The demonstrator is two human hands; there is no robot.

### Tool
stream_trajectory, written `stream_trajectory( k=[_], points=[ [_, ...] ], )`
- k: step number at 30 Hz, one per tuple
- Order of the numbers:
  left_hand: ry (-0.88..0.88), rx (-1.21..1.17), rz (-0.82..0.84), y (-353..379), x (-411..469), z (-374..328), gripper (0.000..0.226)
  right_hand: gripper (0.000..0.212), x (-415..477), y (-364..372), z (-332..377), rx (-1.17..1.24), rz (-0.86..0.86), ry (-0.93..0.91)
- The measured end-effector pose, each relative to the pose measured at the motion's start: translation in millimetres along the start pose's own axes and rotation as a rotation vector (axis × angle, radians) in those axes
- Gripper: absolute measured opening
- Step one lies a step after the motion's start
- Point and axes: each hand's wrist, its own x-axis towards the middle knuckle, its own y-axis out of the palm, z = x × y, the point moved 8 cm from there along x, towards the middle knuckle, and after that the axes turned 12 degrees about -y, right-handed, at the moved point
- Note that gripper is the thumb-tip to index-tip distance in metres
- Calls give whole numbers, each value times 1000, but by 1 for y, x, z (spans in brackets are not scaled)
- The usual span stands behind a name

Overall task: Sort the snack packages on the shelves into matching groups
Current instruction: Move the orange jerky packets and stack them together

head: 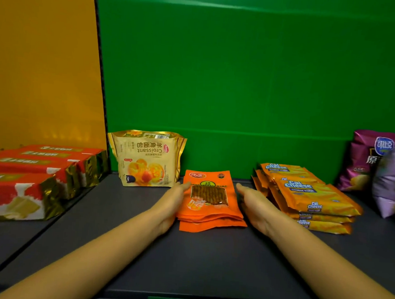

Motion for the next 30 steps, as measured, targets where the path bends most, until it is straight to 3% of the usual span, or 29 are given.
stream_trajectory(
  k=[2, 5, 9, 11, 13, 15, 17, 21, 23, 26, 30],
  points=[
    [11, -5, 15, 5, -5, 10, 59, 38, -10, 1, -5, 12, 33, -12],
    [52, 27, 14, 18, -19, 10, 32, 37, -25, 7, -2, -112, 27, -64],
    [48, 87, -18, 15, -30, 6, 15, 45, -28, 9, 6, -243, 64, -90],
    [81, 165, -53, 3, -35, 2, 31, 55, -25, 8, 21, -357, 58, -175],
    [179, 284, -153, -18, -47, -8, 39, 63, -19, 14, 45, -416, 53, -314],
    [320, 347, -251, -44, -71, -20, 19, 58, -13, 30, 68, -416, 91, -430],
    [427, 364, -326, -72, -99, -27, 13, 56, -3, 49, 81, -399, 146, -476],
    [530, 445, -532, -137, -158, -35, 16, 72, 24, 87, 92, -415, 206, -476],
    [540, 487, -623, -171, -181, -34, 15, 77, 37, 102, 88, -330, 222, -367],
    [547, 490, -785, -224, -213, -29, 15, 72, 50, 124, 80, -225, 257, -243],
    [511, 414, -927, -283, -248, -10, 17, 69, 59, 144, 79, -162, 256, -259]
  ],
)
